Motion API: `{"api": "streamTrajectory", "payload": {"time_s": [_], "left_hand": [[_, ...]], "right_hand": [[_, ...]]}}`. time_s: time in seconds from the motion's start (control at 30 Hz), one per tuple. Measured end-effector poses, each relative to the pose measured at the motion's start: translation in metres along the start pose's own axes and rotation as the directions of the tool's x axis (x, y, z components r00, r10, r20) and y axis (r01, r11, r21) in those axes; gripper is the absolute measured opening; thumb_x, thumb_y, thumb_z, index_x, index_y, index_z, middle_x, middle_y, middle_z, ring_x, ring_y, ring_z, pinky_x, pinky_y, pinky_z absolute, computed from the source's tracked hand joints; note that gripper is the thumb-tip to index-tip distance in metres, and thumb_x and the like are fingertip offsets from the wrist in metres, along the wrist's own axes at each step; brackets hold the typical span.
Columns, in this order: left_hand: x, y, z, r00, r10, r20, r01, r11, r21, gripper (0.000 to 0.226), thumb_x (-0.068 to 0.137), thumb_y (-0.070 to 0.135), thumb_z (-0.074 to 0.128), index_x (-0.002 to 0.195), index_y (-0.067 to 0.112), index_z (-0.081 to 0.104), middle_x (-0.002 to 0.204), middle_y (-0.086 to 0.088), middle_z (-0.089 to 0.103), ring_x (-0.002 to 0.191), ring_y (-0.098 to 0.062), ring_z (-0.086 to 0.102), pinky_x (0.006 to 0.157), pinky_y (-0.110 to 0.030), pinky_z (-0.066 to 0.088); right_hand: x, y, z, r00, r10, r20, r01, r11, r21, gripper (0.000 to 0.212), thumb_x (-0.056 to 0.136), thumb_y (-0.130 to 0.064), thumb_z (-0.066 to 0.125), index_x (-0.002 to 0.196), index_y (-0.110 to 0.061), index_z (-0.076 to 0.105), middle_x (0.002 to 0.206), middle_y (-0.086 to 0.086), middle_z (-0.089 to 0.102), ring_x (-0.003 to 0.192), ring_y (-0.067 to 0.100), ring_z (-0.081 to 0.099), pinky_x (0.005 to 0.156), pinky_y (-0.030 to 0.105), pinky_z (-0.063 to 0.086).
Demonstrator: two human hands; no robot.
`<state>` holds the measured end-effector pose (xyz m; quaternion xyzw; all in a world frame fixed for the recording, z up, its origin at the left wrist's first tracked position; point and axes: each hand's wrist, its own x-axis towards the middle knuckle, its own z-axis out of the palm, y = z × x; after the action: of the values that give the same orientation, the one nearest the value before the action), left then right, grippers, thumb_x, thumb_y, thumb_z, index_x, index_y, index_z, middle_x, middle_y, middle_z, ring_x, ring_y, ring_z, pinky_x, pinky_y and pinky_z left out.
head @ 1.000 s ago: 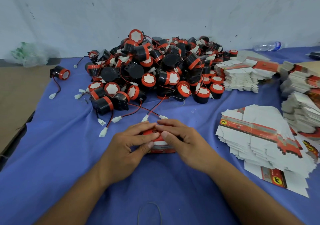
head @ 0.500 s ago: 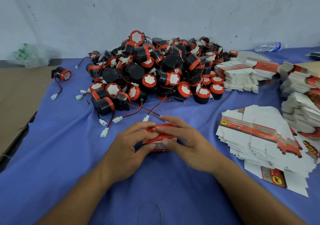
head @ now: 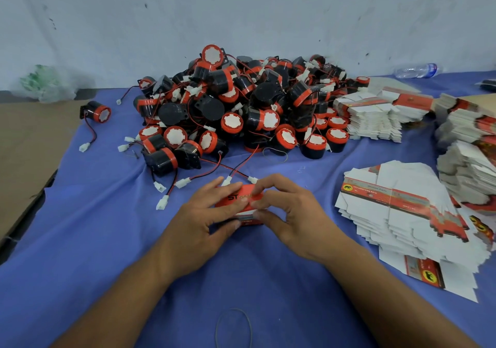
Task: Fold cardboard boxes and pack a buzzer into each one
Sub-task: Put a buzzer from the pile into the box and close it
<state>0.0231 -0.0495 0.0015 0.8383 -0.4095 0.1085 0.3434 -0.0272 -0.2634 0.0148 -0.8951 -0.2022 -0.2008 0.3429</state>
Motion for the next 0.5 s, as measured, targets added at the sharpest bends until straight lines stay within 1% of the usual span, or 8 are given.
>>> {"api": "streamTrajectory", "payload": {"time_s": [0.07, 0.17, 0.2, 0.27, 0.33, 0.37, 0.4, 0.5], "left_hand": [[0.0020, -0.0001, 0.0027, 1.000, 0.028, -0.011, -0.028, 0.999, 0.017, 0.039, 0.091, 0.019, 0.067, 0.130, 0.019, 0.062, 0.143, 0.005, 0.050, 0.142, -0.019, 0.033, 0.117, -0.023, 0.025], [0.0048, 0.0022, 0.0043, 0.997, 0.047, -0.065, -0.046, 0.999, 0.015, 0.033, 0.091, 0.024, 0.065, 0.122, 0.015, 0.069, 0.136, 0.001, 0.058, 0.135, -0.021, 0.044, 0.112, -0.033, 0.036], [0.0058, 0.0026, 0.0046, 0.994, 0.047, -0.094, -0.047, 0.999, 0.003, 0.029, 0.092, 0.024, 0.066, 0.119, 0.014, 0.071, 0.131, 0.000, 0.062, 0.129, -0.020, 0.050, 0.107, -0.034, 0.041], [0.0064, 0.0023, 0.0033, 0.991, -0.015, -0.132, 0.004, 0.996, -0.085, 0.024, 0.092, 0.022, 0.067, 0.114, 0.016, 0.073, 0.124, 0.001, 0.065, 0.120, -0.016, 0.057, 0.101, -0.036, 0.047], [0.0060, 0.0010, 0.0009, 0.989, -0.078, -0.122, 0.056, 0.983, -0.175, 0.025, 0.090, 0.022, 0.067, 0.113, 0.019, 0.074, 0.122, 0.004, 0.065, 0.118, -0.014, 0.058, 0.101, -0.033, 0.047], [0.0057, 0.0007, 0.0004, 0.990, -0.080, -0.116, 0.058, 0.981, -0.183, 0.023, 0.090, 0.022, 0.068, 0.113, 0.019, 0.074, 0.122, 0.004, 0.064, 0.118, -0.014, 0.057, 0.101, -0.032, 0.046], [0.0056, 0.0008, 0.0005, 0.991, -0.070, -0.115, 0.049, 0.983, -0.179, 0.023, 0.090, 0.022, 0.068, 0.112, 0.018, 0.074, 0.121, 0.004, 0.064, 0.118, -0.014, 0.057, 0.101, -0.032, 0.046], [0.0058, 0.0032, 0.0012, 0.992, -0.075, -0.105, 0.052, 0.978, -0.201, 0.028, 0.087, 0.020, 0.065, 0.114, 0.018, 0.073, 0.123, 0.005, 0.064, 0.121, -0.014, 0.056, 0.103, -0.033, 0.045]], "right_hand": [[0.0010, -0.0002, 0.0003, 1.000, 0.025, 0.007, -0.025, 0.999, 0.030, 0.005, 0.091, -0.009, 0.072, 0.094, -0.005, 0.073, 0.117, 0.001, 0.060, 0.096, 0.012, 0.061, 0.084, 0.022, 0.049], [0.0003, -0.0023, 0.0024, 0.997, 0.067, 0.044, -0.076, 0.970, 0.230, 0.004, 0.091, -0.006, 0.071, 0.091, -0.005, 0.074, 0.119, 0.003, 0.060, 0.106, 0.009, 0.061, 0.092, 0.019, 0.048], [-0.0009, -0.0028, 0.0040, 0.995, 0.082, 0.063, -0.097, 0.952, 0.289, 0.004, 0.091, -0.005, 0.070, 0.091, -0.005, 0.074, 0.119, 0.003, 0.060, 0.109, 0.010, 0.061, 0.094, 0.021, 0.049], [-0.0020, -0.0017, 0.0080, 0.992, 0.112, 0.058, -0.125, 0.930, 0.346, 0.006, 0.092, -0.005, 0.069, 0.098, -0.006, 0.071, 0.119, 0.001, 0.061, 0.113, 0.014, 0.061, 0.097, 0.030, 0.050], [-0.0020, -0.0010, 0.0093, 0.984, 0.177, 0.035, -0.175, 0.892, 0.416, 0.017, 0.093, -0.009, 0.068, 0.110, -0.011, 0.063, 0.119, -0.001, 0.063, 0.115, 0.019, 0.061, 0.098, 0.039, 0.051], [-0.0017, -0.0001, 0.0088, 0.981, 0.190, 0.031, -0.185, 0.887, 0.423, 0.019, 0.093, -0.011, 0.069, 0.110, -0.012, 0.061, 0.120, -0.002, 0.063, 0.115, 0.019, 0.061, 0.097, 0.040, 0.051], [-0.0010, 0.0005, 0.0081, 0.983, 0.180, 0.026, -0.175, 0.899, 0.401, 0.015, 0.092, -0.011, 0.070, 0.106, -0.012, 0.063, 0.120, -0.003, 0.063, 0.114, 0.019, 0.061, 0.096, 0.040, 0.051], [0.0006, 0.0024, 0.0069, 0.992, 0.126, 0.034, -0.130, 0.945, 0.300, 0.003, 0.090, -0.008, 0.072, 0.089, -0.006, 0.070, 0.113, -0.002, 0.063, 0.100, 0.017, 0.063, 0.088, 0.035, 0.052]]}}
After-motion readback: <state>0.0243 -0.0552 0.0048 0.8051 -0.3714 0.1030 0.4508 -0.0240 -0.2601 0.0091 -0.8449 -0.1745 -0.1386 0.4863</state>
